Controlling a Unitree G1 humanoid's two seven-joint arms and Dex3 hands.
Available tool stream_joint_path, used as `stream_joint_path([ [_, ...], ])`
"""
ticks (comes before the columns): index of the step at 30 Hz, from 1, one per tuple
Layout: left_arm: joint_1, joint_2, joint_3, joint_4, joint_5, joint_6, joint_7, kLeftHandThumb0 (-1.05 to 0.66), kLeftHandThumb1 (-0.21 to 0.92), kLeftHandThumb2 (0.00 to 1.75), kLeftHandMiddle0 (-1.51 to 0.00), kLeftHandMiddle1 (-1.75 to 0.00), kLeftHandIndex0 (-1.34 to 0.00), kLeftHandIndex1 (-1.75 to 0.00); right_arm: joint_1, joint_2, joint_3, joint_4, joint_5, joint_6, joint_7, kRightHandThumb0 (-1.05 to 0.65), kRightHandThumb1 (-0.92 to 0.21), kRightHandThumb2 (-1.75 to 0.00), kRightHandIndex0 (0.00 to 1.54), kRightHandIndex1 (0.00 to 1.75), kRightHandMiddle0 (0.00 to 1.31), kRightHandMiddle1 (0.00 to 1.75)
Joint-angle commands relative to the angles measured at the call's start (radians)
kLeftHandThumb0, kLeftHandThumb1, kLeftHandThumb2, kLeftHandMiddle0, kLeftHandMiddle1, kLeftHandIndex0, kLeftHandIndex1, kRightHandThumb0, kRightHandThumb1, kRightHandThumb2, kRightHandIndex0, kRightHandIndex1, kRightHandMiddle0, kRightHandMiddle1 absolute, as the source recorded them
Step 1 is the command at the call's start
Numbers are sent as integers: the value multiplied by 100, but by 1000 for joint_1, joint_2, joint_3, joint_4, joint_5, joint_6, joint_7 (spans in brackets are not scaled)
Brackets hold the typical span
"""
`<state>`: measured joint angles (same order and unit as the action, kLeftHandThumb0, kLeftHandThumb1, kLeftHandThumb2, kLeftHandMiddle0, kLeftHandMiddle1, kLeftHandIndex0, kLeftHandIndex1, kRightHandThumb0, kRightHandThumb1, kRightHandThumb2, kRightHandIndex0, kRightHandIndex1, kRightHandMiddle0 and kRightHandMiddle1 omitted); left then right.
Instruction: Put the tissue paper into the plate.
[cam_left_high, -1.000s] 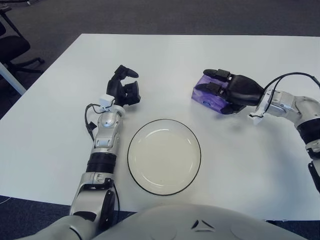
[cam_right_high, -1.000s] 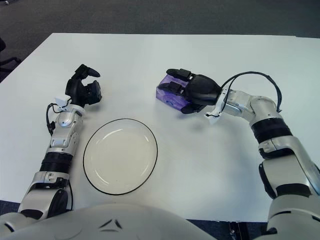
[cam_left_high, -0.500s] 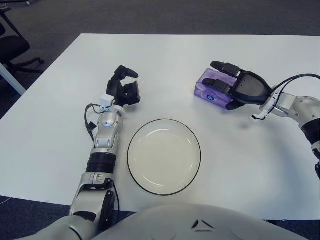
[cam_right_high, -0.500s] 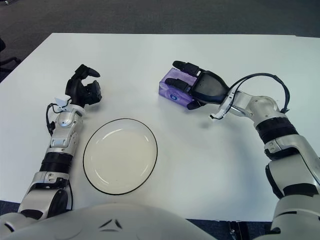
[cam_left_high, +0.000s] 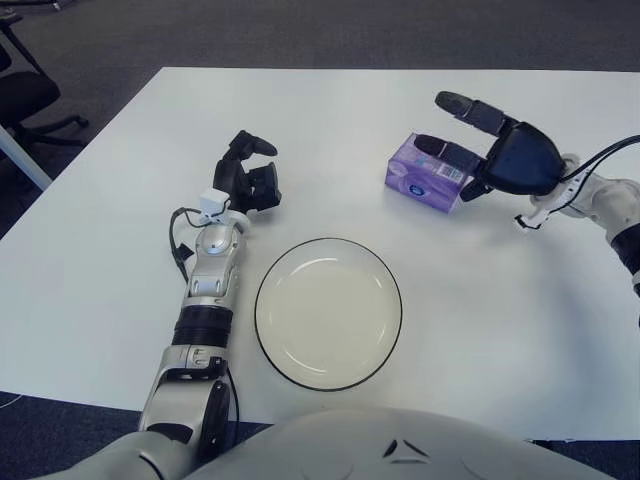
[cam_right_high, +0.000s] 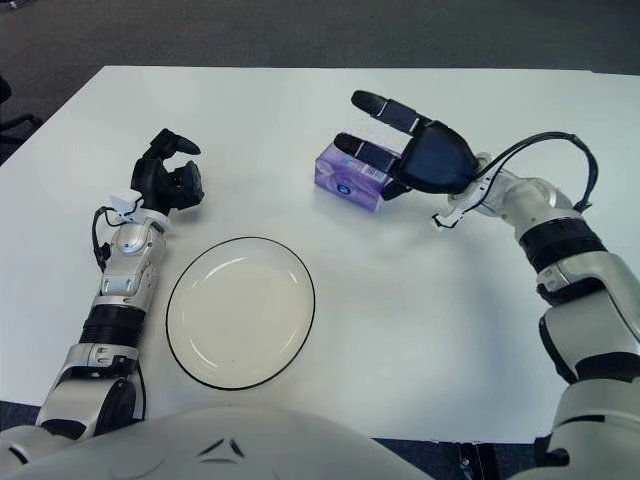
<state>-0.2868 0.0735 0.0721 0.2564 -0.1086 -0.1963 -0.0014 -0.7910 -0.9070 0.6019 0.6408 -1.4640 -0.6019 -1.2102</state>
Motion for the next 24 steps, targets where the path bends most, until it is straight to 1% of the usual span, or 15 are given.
stream_joint_path([
  [1, 134, -66, -18, 59, 9, 2, 14, -46, 38, 124, -129, -175, -57, -175, 3, -9, -19, 18, 83, -31, 37, -75, -92, -105, 9, 5, 0, 55],
  [2, 133, -66, -18, 58, 9, 4, 15, -46, 38, 124, -129, -175, -57, -175, 23, -2, -43, 24, 166, -80, 101, -77, -92, -105, 9, 5, 0, 56],
  [3, 133, -66, -18, 58, 9, 5, 16, -46, 38, 124, -129, -175, -57, -175, 38, 2, -60, 28, 227, -115, 148, -78, -92, -106, 9, 5, 0, 56],
  [4, 133, -67, -19, 56, 9, 7, 17, -46, 38, 124, -129, -175, -57, -175, 67, 5, -86, 18, 325, -154, 231, -80, -92, -107, 8, 5, 0, 55],
  [5, 133, -67, -19, 55, 10, 8, 18, -46, 38, 124, -129, -175, -57, -175, 88, 6, -104, 7, 395, -178, 292, -82, -92, -108, 7, 4, 0, 52],
  [6, 133, -67, -19, 54, 10, 9, 18, -46, 38, 124, -129, -175, -57, -175, 125, 9, -127, -26, 473, -174, 363, -83, -92, -108, 7, 4, 0, 51],
  [7, 133, -67, -20, 53, 10, 10, 19, -46, 38, 124, -129, -175, -57, -175, 150, 12, -143, -52, 527, -169, 414, -85, -92, -108, 6, 3, 0, 48],
  [8, 134, -67, -20, 53, 9, 9, 18, -46, 38, 124, -129, -175, -57, -175, 187, 16, -164, -98, 579, -138, 466, -86, -92, -108, 5, 3, 0, 46],
  [10, 133, -66, -20, 55, 10, 7, 16, -46, 38, 124, -129, -175, -57, -175, 237, 26, -197, -164, 652, -85, 544, -88, -92, -106, 3, 2, 0, 39],
  [14, 128, -62, -21, 64, 12, 5, 13, -46, 38, 124, -129, -175, -57, -175, 301, 48, -246, -260, 740, -3, 657, -90, -92, -105, 1, 0, 0, 31],
  [17, 128, -61, -23, 65, 16, 4, 15, -46, 38, 124, -130, -175, -57, -175, 335, 62, -278, -313, 786, 39, 730, -92, -92, -102, 0, 0, 0, 26],
  [19, 125, -59, -22, 71, 16, 2, 13, -46, 38, 124, -130, -175, -56, -175, 358, 75, -299, -353, 802, 69, 773, -92, -92, -101, 0, 0, 0, 25],
  [23, 124, -59, -23, 74, 16, 1, 12, -46, 38, 124, -130, -175, -56, -175, 429, 113, -348, -481, 807, 180, 867, -94, -92, -97, 0, 0, 0, 22],
  [24, 124, -58, -24, 74, 17, 2, 13, -46, 38, 124, -130, -175, -56, -175, 452, 129, -358, -536, 796, 226, 897, -94, -92, -96, 0, 0, 0, 22],
])
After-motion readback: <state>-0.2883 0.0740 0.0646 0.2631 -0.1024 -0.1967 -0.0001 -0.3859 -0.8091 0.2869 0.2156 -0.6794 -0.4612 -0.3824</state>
